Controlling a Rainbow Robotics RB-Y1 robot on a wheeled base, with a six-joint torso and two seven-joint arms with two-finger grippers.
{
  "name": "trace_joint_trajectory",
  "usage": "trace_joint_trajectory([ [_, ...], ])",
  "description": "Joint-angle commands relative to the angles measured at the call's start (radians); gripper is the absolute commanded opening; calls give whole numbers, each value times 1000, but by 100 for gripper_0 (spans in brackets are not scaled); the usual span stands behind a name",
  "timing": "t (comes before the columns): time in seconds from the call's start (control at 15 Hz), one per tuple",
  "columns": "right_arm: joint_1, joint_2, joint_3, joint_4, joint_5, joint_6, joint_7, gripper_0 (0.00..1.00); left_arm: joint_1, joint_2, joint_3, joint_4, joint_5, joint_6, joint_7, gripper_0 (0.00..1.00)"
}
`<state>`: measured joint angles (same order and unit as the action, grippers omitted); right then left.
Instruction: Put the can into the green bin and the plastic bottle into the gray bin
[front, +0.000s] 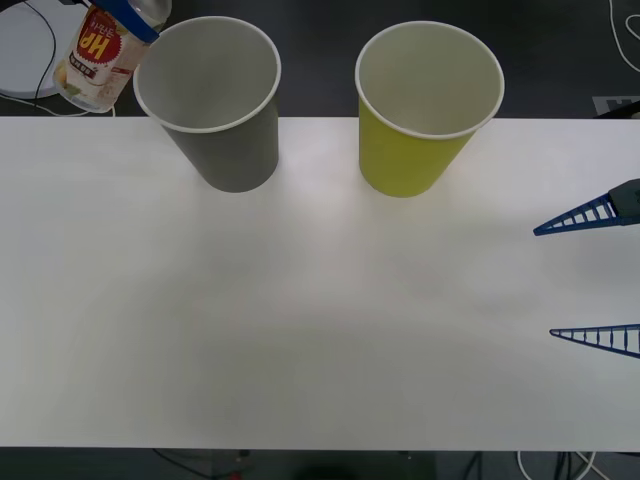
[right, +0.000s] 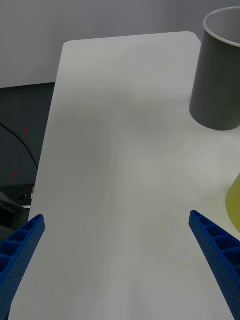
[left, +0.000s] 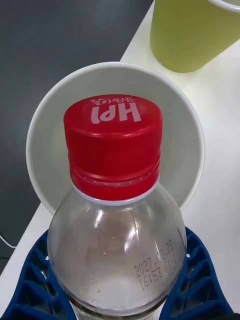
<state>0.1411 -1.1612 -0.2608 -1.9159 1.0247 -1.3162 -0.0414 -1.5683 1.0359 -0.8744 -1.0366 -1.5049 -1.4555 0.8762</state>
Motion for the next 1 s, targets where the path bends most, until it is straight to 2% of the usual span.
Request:
trace_joint_trajectory([
  [0.07,0,0,0,0,0,0,0,100,-24,-36,0,40,-20,0,1,0],
  [1.0,0,0,0,0,0,0,0,100,-134,-218,0,247,-92,-17,-10,0],
])
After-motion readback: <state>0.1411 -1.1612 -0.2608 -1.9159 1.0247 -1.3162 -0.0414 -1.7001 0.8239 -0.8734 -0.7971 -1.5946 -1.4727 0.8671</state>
